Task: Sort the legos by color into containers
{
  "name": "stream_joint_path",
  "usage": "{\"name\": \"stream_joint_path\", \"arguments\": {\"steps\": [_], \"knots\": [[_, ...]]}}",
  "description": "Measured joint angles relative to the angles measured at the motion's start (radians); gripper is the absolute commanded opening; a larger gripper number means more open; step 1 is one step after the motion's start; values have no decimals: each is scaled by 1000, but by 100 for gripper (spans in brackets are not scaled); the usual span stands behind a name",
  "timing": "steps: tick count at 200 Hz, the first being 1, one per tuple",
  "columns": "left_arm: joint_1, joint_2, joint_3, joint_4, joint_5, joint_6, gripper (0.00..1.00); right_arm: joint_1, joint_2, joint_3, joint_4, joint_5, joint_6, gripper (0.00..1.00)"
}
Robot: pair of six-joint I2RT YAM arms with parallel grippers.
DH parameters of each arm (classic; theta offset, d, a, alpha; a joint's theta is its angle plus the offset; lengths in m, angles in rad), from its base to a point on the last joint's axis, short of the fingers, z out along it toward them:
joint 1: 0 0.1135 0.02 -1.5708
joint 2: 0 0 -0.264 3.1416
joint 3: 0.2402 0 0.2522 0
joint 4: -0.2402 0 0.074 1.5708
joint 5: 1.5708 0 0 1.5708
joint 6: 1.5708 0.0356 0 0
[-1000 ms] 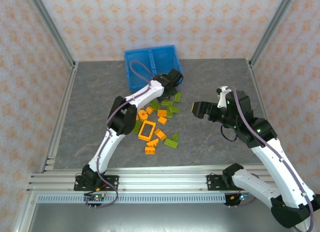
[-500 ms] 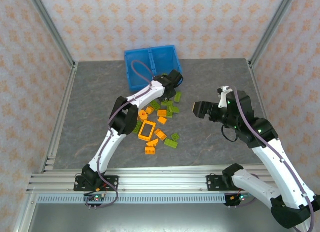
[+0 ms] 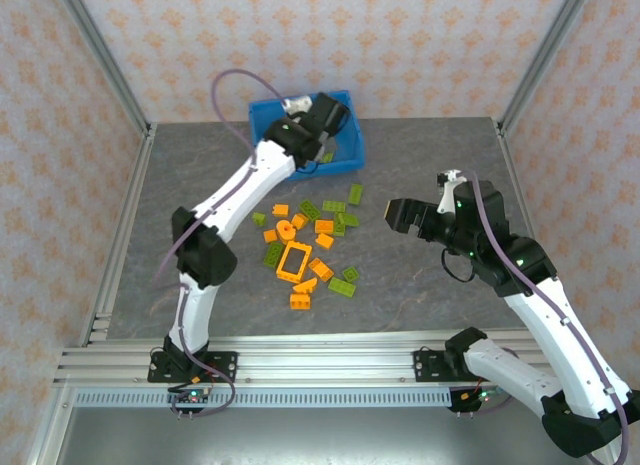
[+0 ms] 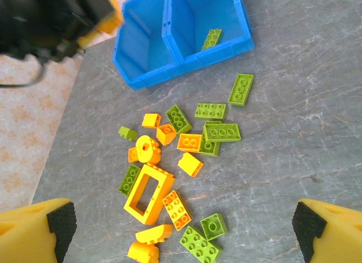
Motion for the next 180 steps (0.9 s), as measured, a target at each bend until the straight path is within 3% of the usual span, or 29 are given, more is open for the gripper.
{"name": "stream_joint_path", "arguments": {"steps": [31, 62, 111, 124, 141, 180], "knots": [[89, 21, 63, 10, -62, 101, 28, 0, 0, 0, 12, -7, 15, 99], [166, 181, 138, 12, -73, 174, 29, 0, 0, 0, 11, -6, 29, 99], [212, 414, 230, 10, -19, 203, 31, 0, 0, 0, 2, -6, 59, 99], [222, 436, 230, 10, 4, 203, 35, 0, 0, 0, -3, -6, 66, 99], [234, 444, 230, 21, 32, 206, 47, 0, 0, 0, -7, -6, 74, 99], [242, 444, 270, 43, 64, 203, 50, 0, -1, 0, -9, -6, 89, 99]]}}
